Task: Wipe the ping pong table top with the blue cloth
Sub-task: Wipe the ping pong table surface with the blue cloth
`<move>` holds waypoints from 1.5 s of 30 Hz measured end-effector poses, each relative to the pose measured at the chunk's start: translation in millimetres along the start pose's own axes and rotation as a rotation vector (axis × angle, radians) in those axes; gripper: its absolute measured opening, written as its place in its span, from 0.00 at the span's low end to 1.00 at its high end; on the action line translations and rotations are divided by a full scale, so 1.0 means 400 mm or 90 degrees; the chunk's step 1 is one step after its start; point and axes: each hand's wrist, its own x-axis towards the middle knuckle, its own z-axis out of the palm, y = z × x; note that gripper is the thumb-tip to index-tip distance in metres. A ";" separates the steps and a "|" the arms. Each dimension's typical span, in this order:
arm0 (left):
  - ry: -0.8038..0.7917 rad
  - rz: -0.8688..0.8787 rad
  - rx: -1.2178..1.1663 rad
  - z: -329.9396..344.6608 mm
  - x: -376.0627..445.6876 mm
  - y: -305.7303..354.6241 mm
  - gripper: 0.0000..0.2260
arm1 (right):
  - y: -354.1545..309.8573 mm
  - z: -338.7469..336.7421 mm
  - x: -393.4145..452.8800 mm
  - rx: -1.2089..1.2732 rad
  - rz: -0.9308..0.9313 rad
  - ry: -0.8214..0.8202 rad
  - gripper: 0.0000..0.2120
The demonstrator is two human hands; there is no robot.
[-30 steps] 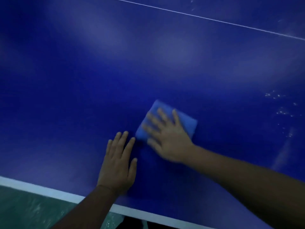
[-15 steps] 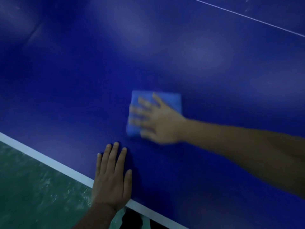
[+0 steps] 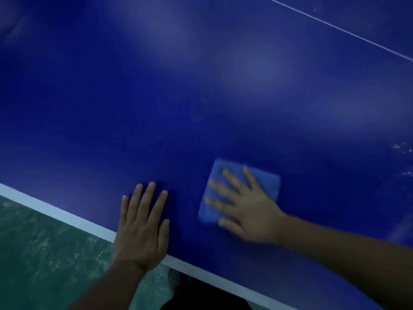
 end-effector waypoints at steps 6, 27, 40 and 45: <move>-0.029 0.025 0.023 -0.006 0.000 0.007 0.26 | 0.357 -0.108 -0.109 -0.031 0.515 0.050 0.27; -0.027 0.122 0.026 0.037 -0.029 0.055 0.25 | -0.093 -0.008 -0.131 -0.020 0.193 -0.032 0.26; -0.027 0.099 0.025 0.042 -0.031 0.048 0.24 | 0.308 -0.120 0.409 0.011 0.468 -0.017 0.28; -0.004 0.077 -0.001 0.038 -0.032 0.056 0.26 | 0.105 -0.077 0.405 -0.005 0.142 -0.045 0.27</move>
